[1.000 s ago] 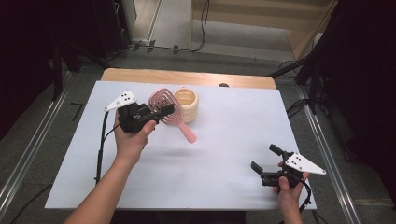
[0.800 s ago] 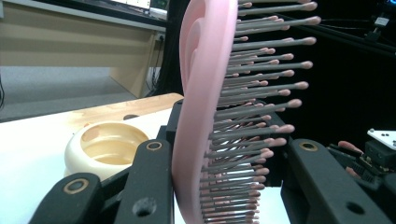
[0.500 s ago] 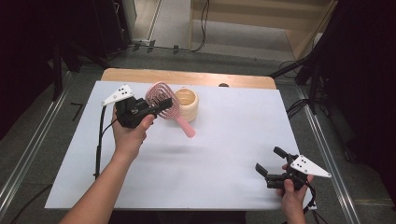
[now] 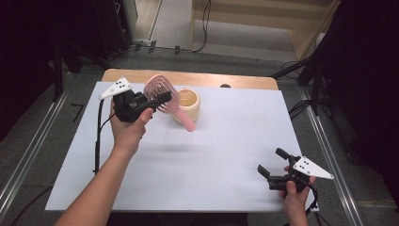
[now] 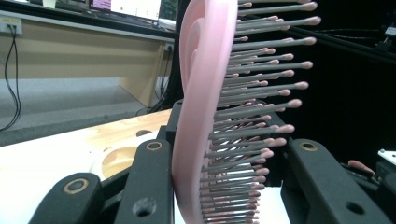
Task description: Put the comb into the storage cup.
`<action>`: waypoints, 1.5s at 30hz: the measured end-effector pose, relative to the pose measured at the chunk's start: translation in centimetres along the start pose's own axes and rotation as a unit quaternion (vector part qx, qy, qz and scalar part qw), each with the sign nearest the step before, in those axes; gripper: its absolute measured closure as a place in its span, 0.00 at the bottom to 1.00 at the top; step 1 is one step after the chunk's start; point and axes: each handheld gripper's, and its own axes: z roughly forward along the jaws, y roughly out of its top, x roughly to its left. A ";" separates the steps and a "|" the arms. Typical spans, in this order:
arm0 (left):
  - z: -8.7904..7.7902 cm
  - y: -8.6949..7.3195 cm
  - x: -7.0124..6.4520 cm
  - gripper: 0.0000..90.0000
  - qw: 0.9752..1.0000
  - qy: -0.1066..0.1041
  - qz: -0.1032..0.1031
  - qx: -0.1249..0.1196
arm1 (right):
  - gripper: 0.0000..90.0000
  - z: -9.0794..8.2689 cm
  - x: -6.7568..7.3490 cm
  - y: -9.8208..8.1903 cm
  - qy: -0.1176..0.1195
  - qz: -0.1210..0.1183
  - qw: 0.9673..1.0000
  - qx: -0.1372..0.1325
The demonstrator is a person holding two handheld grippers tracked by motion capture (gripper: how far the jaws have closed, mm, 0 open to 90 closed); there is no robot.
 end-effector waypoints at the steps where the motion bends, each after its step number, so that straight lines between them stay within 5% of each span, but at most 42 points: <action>1: 0.0 0.1 0.0 0.72 1.000 0.001 0.000 0.000 | 0.00 0.0 0.0 0.0 0.000 0.001 1.000 -0.001; 45: 1.7 2.9 1.7 0.72 0.999 0.025 0.009 -0.025 | 0.00 0.1 0.1 -0.1 0.002 -0.006 1.000 0.000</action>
